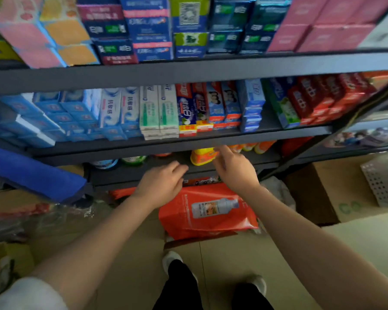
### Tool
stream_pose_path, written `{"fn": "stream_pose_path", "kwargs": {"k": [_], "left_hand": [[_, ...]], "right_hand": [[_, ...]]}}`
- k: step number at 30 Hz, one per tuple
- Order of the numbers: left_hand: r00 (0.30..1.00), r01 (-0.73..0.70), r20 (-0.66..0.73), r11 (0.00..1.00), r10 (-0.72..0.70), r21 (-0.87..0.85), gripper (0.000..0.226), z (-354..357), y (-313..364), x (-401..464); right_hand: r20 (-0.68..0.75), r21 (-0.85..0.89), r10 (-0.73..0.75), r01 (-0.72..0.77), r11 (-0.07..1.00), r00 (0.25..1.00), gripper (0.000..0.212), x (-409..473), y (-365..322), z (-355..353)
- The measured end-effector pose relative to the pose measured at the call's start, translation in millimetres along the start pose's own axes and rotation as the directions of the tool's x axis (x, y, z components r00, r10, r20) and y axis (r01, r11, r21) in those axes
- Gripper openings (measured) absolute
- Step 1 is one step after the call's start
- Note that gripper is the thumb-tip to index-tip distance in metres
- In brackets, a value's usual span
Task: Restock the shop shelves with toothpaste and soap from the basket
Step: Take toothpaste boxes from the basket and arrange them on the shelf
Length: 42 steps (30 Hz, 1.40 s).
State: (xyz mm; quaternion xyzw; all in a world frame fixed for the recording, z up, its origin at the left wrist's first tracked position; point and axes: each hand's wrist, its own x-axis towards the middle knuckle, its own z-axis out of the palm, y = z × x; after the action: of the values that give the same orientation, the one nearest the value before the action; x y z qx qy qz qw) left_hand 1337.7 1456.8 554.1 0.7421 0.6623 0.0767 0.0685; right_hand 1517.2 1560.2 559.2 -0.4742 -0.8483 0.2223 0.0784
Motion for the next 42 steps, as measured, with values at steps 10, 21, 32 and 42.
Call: {"fn": "stream_pose_path", "kwargs": {"k": [10, 21, 32, 42], "left_hand": [[0.937, -0.067, 0.335, 0.993, 0.096, -0.095, 0.03, 50, 231, 93], [0.906, -0.243, 0.296, 0.944, 0.303, -0.222, 0.028, 90, 534, 232], [0.823, -0.321, 0.498, 0.947, 0.273, 0.011, 0.035, 163, 656, 412], [0.775, 0.07, 0.63, 0.998, -0.058, 0.005, 0.033, 223, 667, 496]], "right_hand": [[-0.024, 0.061, 0.32, -0.318, 0.946, 0.947, 0.024, -155, 231, -109], [-0.15, 0.166, 0.534, -0.511, 0.844, 0.832, 0.022, -281, 462, -240], [-0.159, 0.255, 0.742, -0.699, 0.668, 0.651, 0.025, -270, 664, -333], [0.12, 0.154, 0.57, -0.583, 0.798, 0.813, 0.038, -157, 779, -334]]}}
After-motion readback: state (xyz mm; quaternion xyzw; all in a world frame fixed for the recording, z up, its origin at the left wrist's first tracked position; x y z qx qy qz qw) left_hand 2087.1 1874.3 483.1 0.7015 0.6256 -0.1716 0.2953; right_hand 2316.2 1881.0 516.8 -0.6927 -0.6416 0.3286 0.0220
